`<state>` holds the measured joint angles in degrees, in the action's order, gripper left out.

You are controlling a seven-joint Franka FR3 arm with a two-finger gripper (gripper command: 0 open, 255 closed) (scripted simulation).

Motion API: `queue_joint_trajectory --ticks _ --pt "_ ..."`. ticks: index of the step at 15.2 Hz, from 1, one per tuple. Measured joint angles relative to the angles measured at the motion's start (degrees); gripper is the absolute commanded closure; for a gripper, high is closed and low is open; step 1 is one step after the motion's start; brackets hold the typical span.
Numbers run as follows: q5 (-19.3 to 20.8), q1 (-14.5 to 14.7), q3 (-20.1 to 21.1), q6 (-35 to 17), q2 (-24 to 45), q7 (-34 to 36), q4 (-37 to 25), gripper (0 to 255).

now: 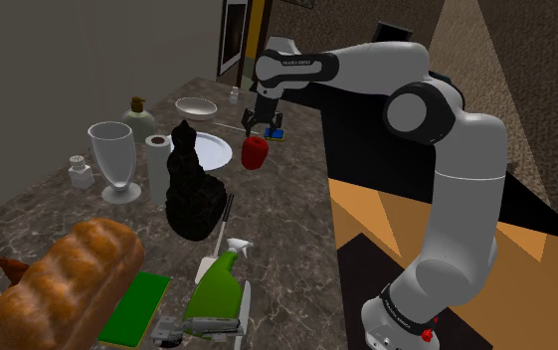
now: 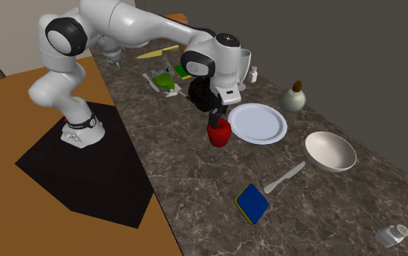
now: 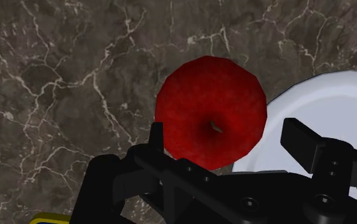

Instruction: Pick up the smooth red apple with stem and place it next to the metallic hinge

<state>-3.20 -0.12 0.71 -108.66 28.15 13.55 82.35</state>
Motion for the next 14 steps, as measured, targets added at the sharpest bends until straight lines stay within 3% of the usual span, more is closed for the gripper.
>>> queue_joint_trajectory --ticks 1,2,14 --pt "0.0 0.0 0.0 -0.01 0.0 0.0 0.01 0" --pt "0.0 0.0 0.0 -0.01 0.01 0.0 0.0 255" --pt "0.02 0.02 0.01 0.81 -0.17 0.08 -0.64 255"
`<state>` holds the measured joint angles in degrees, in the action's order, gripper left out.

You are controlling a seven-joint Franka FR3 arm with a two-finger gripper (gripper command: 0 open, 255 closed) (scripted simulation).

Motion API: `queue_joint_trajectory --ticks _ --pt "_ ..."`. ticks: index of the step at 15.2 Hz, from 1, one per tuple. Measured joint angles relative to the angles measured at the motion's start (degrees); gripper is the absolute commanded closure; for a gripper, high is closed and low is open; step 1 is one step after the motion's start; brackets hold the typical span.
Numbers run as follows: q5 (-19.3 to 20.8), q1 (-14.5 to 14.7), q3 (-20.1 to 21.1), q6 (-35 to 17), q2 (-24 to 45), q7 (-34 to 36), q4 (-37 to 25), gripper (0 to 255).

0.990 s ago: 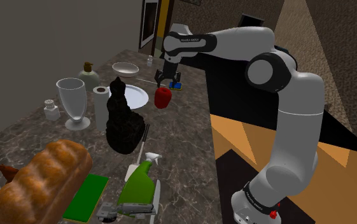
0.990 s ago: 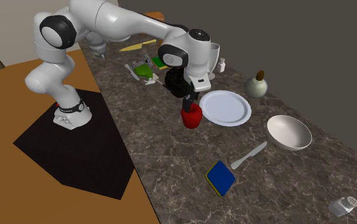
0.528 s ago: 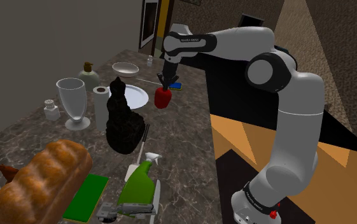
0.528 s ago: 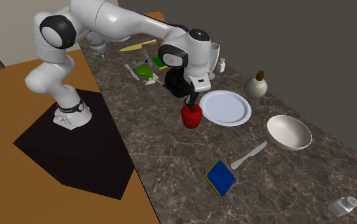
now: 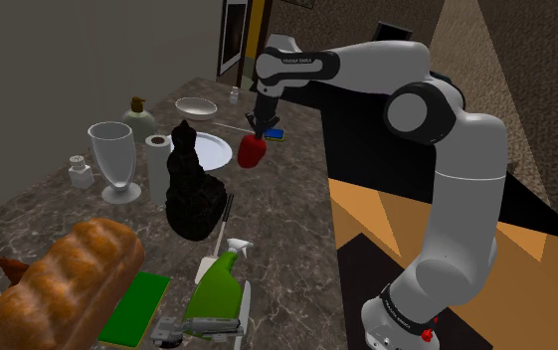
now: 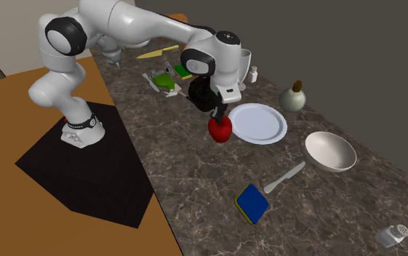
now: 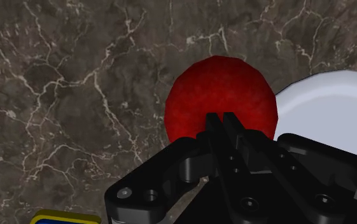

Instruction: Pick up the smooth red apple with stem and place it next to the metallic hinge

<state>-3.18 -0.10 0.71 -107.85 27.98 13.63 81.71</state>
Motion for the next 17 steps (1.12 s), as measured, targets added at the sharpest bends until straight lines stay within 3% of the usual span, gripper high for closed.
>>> queue_joint_trajectory --ticks 17 --pt "0.13 -0.07 0.0 12.61 -0.55 0.62 -12.09 255"
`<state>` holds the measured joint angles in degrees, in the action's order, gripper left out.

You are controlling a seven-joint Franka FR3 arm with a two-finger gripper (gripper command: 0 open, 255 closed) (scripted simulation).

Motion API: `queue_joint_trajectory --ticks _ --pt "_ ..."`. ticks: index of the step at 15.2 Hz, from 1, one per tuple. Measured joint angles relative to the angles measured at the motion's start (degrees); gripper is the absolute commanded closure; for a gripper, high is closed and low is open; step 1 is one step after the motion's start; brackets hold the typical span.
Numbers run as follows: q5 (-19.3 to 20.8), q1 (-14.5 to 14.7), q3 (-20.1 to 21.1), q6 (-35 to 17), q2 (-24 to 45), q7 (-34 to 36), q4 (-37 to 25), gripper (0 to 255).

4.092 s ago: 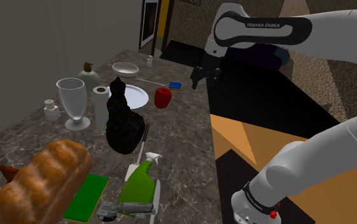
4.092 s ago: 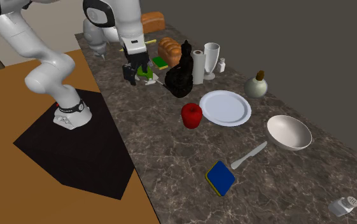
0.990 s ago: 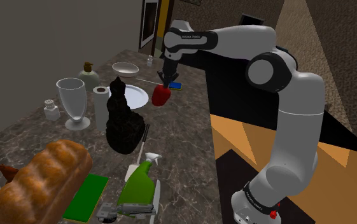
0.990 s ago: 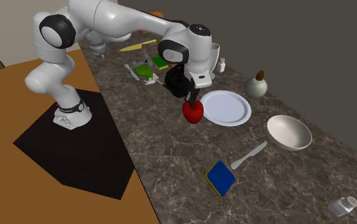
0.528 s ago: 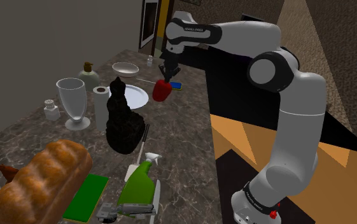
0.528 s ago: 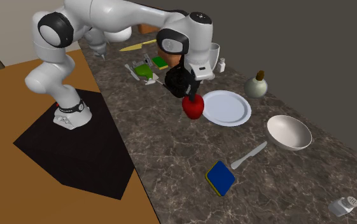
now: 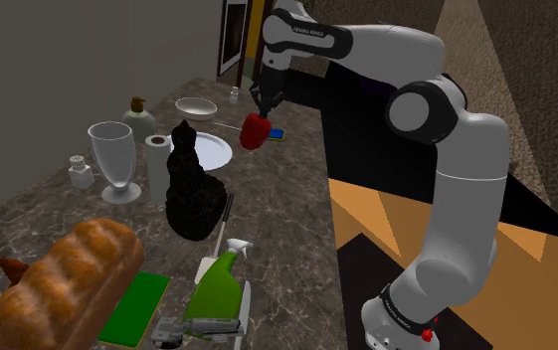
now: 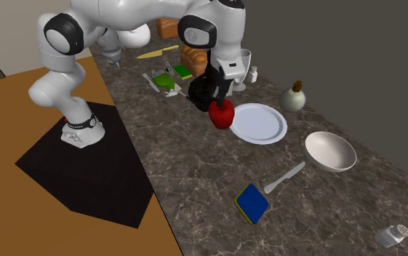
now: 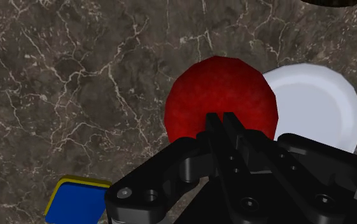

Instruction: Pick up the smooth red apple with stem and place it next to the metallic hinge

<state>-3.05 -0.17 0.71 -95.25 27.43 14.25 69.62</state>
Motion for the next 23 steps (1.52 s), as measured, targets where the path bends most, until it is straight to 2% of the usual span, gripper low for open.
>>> queue_joint_trajectory --ticks 10,15,23 --pt "0.05 -0.04 0.03 8.72 2.4 0.43 -11.14 255" --pt "0.19 2.66 1.02 4.69 -6.64 3.87 1.74 255" --pt "0.02 7.51 3.98 0.05 -19.16 11.46 18.43 255"
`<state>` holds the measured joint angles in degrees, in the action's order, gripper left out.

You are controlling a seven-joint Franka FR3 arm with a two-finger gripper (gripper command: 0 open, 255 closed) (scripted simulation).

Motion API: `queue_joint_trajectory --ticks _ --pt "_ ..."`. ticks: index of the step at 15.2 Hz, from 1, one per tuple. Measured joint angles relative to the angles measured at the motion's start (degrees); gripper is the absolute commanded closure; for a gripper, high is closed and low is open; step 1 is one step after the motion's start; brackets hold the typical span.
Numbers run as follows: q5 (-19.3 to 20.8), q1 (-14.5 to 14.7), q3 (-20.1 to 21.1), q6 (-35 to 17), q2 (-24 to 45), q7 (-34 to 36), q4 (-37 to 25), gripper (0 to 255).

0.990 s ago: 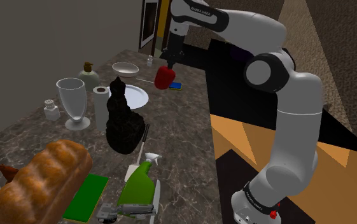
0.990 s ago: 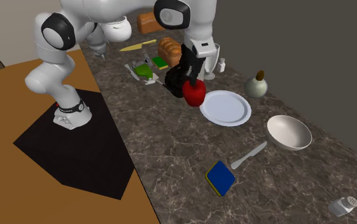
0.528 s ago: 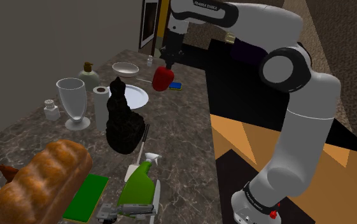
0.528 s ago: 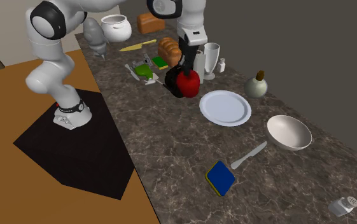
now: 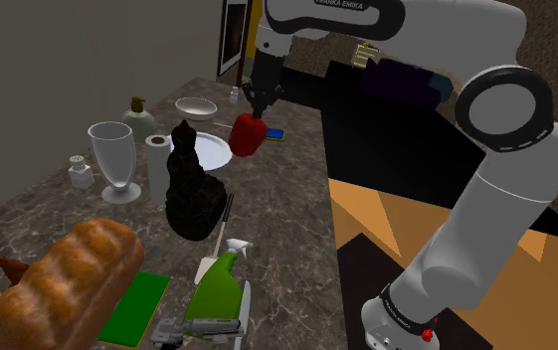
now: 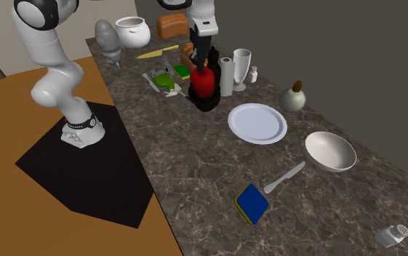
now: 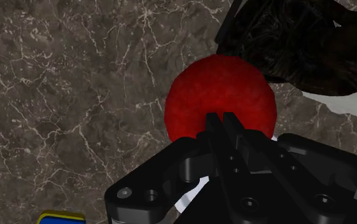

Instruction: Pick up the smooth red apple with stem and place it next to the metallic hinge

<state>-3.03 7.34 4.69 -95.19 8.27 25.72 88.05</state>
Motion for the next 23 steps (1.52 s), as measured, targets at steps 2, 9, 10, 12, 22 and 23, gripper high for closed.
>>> queue_joint_trajectory --ticks 2,9,10,12,22,23 --pt "-0.14 1.07 0.85 -0.51 -2.53 1.91 2.92 255" --pt "-1.06 5.33 4.87 -1.67 -9.78 10.04 10.74 255" --pt "-1.21 5.93 5.5 -1.74 -10.46 11.25 11.4 255" --pt "-1.56 7.07 6.74 -2.08 -11.95 13.56 13.05 255" --pt "-3.26 12.9 13.84 -2.07 -16.06 26.15 16.0 255" --pt "-3.49 13.43 14.5 -2.09 -16.59 27.3 16.42 255"
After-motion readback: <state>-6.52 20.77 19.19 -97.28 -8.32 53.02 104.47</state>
